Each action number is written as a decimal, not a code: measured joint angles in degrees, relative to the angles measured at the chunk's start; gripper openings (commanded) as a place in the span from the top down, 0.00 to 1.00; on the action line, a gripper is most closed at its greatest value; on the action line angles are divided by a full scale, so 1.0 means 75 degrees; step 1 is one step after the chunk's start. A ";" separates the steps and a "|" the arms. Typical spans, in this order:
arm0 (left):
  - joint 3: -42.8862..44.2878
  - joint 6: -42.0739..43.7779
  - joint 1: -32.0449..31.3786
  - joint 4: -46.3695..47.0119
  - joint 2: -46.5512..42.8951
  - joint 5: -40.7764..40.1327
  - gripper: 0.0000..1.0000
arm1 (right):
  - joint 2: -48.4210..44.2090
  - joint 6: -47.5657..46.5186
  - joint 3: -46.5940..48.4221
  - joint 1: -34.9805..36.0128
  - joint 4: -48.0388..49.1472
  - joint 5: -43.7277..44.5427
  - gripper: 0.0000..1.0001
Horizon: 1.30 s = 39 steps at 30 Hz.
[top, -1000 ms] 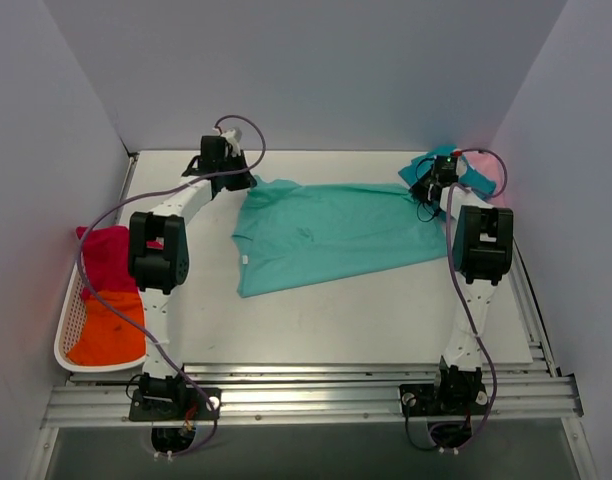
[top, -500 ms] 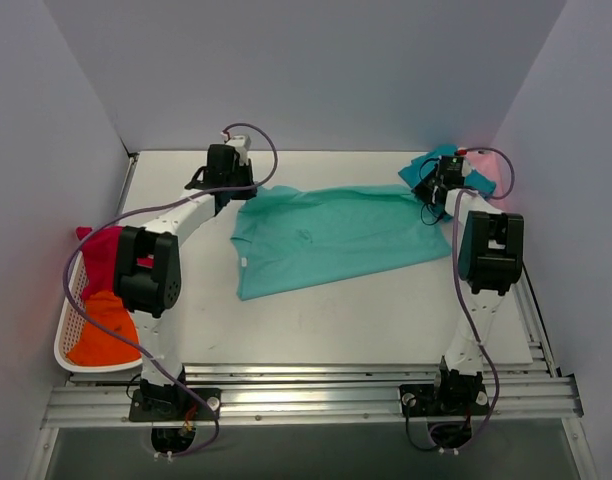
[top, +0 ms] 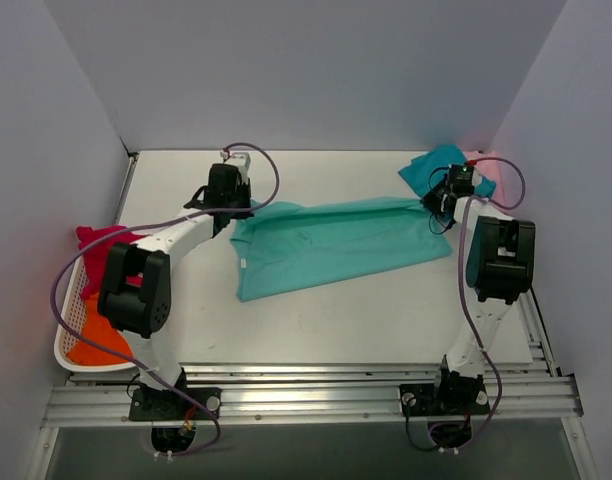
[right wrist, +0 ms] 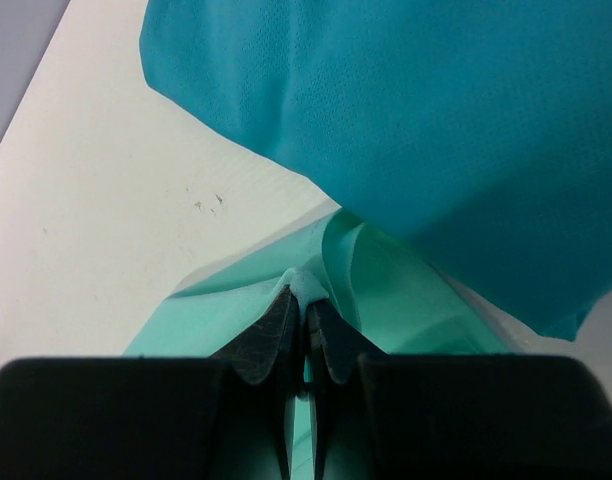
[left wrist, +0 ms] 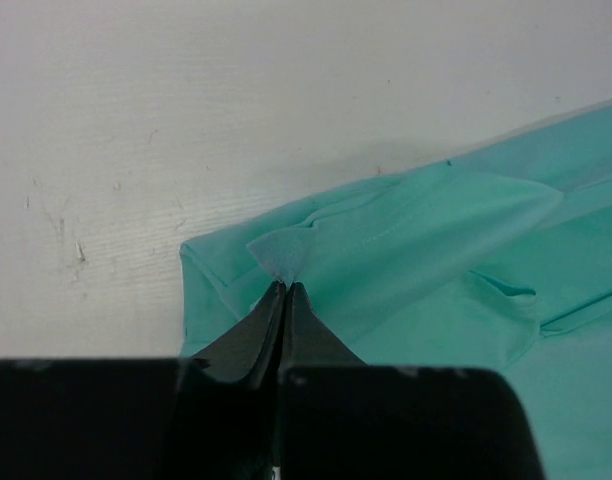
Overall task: Fold and stack the t-shirts
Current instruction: Fold the other side of the tshirt into a rectangle
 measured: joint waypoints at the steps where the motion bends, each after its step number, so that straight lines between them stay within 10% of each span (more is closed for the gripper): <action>1: -0.0201 0.0000 -0.0058 0.0003 -0.0131 -0.0108 0.98 | -0.0079 -0.0009 -0.0102 -0.0026 0.0003 -0.0006 0.97; 6: -0.1113 0.0000 -0.0571 0.0108 -0.0816 -0.0828 0.98 | -0.0475 -0.0020 -0.0568 -0.0073 0.0032 0.0000 0.83; 7: -0.1384 -0.0009 -0.0746 0.0169 -0.1029 -0.1040 0.86 | -0.0560 -0.0017 -0.0685 -0.0087 0.0026 0.0006 0.65; 8: -0.1644 -0.0044 -0.0924 0.0175 -0.1247 -0.1282 0.57 | -0.0644 0.0009 -0.0807 -0.0093 0.0029 0.0044 0.09; 9: -0.1897 -0.0067 -0.1096 0.0160 -0.1463 -0.1512 0.25 | -0.0723 0.0052 -0.0938 -0.0105 0.0020 0.0128 0.00; 10: -0.2218 -0.0219 -0.1314 0.0189 -0.1743 -0.1798 0.05 | -0.0825 0.0015 -0.1105 -0.0117 0.0015 0.0187 0.00; 18: -0.4814 -0.1343 -0.2171 0.0437 -0.4482 -0.3360 0.06 | -0.1888 0.0041 -0.2116 -0.0128 -0.0306 0.0793 0.00; 26: -0.4826 -0.1483 -0.2136 0.0994 -0.5852 -0.4226 0.06 | -0.3378 0.0044 -0.2212 0.0044 -0.0364 0.1183 0.00; 30: -0.4296 -0.1460 -0.1798 0.1224 -0.4721 -0.3756 0.08 | -0.3631 0.0032 -0.1990 0.0446 -0.0274 0.1230 0.22; 34: -0.3984 -0.1457 -0.1443 0.1629 -0.3570 -0.2970 0.51 | -0.3255 -0.0006 -0.1734 0.0691 -0.0122 0.1107 0.98; 39: -0.3567 -0.1574 -0.1017 0.2107 -0.2387 -0.1909 0.82 | -0.2209 0.0050 -0.1483 0.0726 -0.0035 0.0947 1.00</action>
